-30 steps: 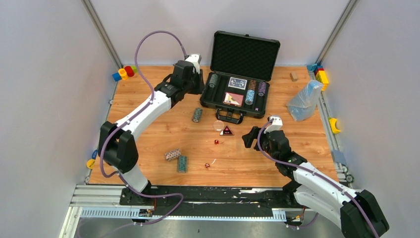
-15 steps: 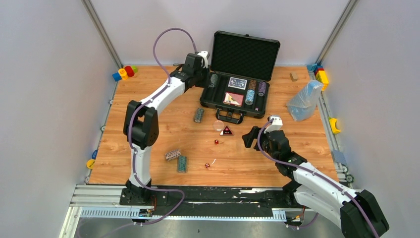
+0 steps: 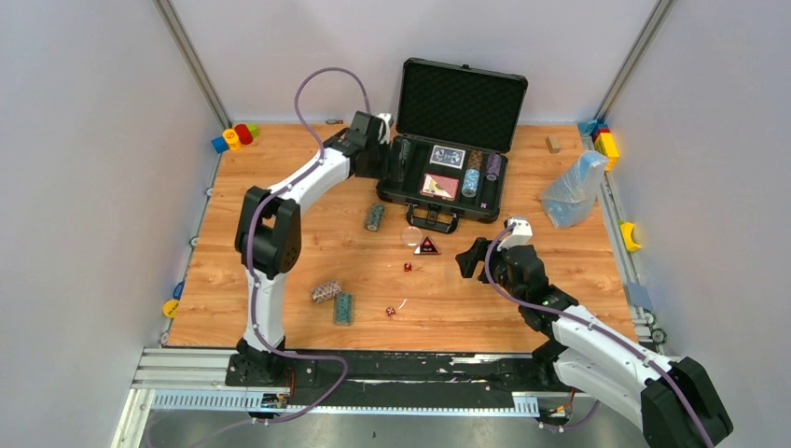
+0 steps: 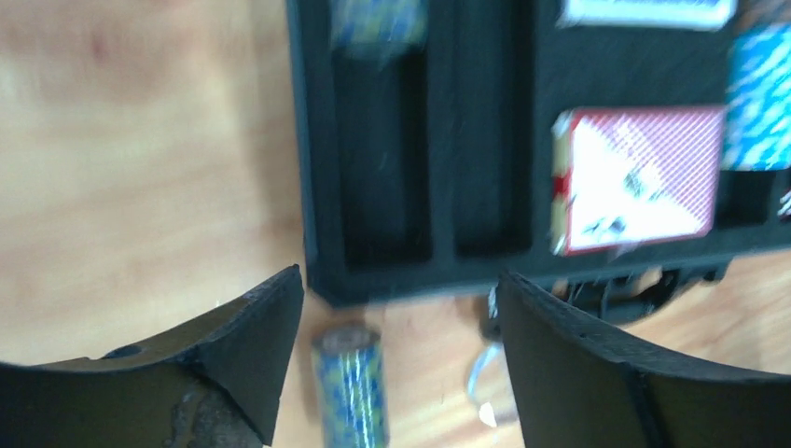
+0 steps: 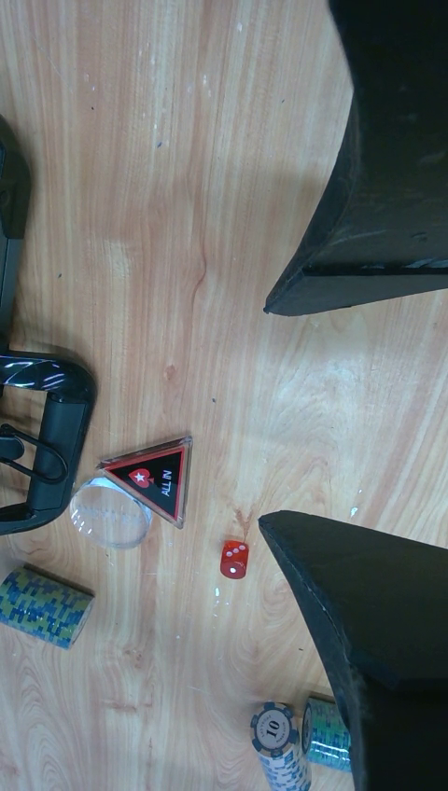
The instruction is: Pack up texas hold em set
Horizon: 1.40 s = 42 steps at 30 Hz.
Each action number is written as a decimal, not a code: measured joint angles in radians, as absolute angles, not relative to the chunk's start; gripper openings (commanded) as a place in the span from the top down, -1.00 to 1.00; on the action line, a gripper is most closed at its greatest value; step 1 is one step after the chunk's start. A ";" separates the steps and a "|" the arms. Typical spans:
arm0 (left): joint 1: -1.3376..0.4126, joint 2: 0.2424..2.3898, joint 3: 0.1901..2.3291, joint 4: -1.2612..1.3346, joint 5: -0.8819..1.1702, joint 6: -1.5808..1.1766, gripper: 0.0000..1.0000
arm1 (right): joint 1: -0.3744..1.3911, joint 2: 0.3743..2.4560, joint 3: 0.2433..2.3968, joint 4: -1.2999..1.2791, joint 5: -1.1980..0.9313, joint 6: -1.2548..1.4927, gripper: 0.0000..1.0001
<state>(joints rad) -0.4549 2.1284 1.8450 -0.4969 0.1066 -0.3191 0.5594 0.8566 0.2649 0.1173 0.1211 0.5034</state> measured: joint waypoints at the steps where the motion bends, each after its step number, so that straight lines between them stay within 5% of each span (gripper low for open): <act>1: -0.456 2.094 1.779 -0.496 0.103 -0.324 -0.75 | 0.559 0.857 0.265 0.117 0.121 0.503 -0.55; 8: -0.483 1.829 1.370 -0.451 0.047 -0.357 -0.75 | 0.559 0.857 0.265 0.117 0.121 0.503 -0.55; 17: -0.507 1.812 1.258 -0.342 0.035 -0.373 -0.35 | 0.559 0.857 0.266 0.117 0.121 0.503 -0.55; 21: -0.507 1.856 1.258 -0.332 0.018 -0.372 -0.12 | 0.559 0.857 0.268 0.117 0.121 0.503 -0.55; 26: -0.505 1.866 1.258 -0.340 -0.018 -0.373 0.53 | 0.559 0.857 0.268 0.117 0.121 0.503 -0.55; 29: -0.505 1.843 1.268 -0.349 -0.039 -0.368 0.73 | 0.559 0.857 0.268 0.117 0.121 0.503 -0.55; 42: -0.504 1.687 1.325 -0.506 -0.049 -0.340 0.85 | 0.559 0.857 0.269 0.117 0.121 0.503 -0.55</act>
